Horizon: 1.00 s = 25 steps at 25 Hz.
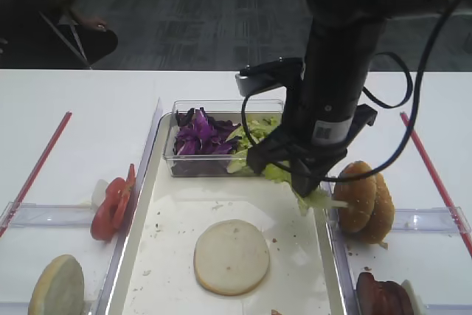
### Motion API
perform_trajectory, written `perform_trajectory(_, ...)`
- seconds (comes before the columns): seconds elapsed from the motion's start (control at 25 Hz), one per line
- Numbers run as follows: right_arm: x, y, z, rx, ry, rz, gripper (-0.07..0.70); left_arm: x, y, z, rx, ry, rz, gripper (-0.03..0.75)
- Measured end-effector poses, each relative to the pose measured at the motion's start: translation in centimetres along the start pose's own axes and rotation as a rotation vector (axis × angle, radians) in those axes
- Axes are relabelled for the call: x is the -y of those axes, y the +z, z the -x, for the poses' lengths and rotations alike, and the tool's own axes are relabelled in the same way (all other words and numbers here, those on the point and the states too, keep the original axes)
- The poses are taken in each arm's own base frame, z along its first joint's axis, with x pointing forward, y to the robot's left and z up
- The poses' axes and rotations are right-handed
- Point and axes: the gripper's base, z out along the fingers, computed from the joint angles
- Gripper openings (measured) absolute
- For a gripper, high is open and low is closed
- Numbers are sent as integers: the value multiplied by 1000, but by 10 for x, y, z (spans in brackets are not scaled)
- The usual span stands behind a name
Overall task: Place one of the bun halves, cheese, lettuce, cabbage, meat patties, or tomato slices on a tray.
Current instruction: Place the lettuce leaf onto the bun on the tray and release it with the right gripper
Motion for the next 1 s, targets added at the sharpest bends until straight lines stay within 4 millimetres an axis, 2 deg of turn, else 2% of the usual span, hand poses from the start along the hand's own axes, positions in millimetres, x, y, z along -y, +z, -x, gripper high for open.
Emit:
perform_trajectory(0.4,-26,27,-29,-24,-58,14,18,0,0,0,0,0,0,421)
perform_trajectory(0.84,-32,31,-29,-4,-53,23,18,0,0,0,0,0,0,421)
perform_trajectory(1.0,-39,32,-29,2,-85,17,18,0,0,0,0,0,0,421)
